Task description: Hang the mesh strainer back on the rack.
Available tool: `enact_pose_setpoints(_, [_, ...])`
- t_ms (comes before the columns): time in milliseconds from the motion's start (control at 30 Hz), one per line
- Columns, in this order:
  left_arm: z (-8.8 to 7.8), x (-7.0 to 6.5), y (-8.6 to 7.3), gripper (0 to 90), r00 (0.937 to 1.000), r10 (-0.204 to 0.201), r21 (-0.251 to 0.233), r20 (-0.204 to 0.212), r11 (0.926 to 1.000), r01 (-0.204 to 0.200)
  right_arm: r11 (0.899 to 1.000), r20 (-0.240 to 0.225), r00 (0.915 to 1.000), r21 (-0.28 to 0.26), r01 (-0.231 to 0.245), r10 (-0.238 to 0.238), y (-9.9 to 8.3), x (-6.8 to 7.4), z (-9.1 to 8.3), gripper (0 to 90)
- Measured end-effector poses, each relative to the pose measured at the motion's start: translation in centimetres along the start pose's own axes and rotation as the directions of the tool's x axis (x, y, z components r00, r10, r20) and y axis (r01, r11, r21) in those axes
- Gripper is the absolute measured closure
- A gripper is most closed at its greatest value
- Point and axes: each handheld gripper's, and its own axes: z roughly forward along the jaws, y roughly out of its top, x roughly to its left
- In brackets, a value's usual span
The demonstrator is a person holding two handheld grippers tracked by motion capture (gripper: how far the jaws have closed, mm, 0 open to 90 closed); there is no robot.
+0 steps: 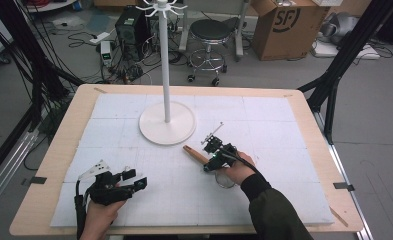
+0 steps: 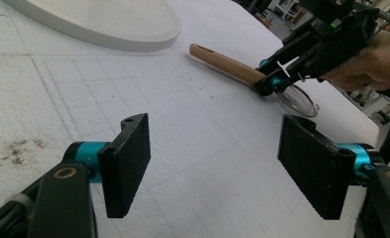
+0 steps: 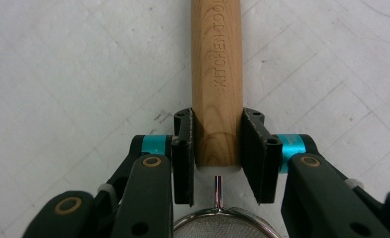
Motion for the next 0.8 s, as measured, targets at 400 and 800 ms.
enact_pose_setpoints(400, [0.1,-0.1,0.0,29.5,1.0000,0.000,0.001,0.001,1.0000,0.000,0.968,-0.116,0.9887,-0.220,-0.119,0.095,-0.6,-1.6,-2.8,69.4])
enact_pose_setpoints(800, [0.1,0.0,0.0,29.7,1.0000,-0.003,-0.011,0.001,0.9999,0.003,0.838,-0.264,0.9602,-0.501,-0.217,0.091,-0.7,-2.5,-5.8,69.4])
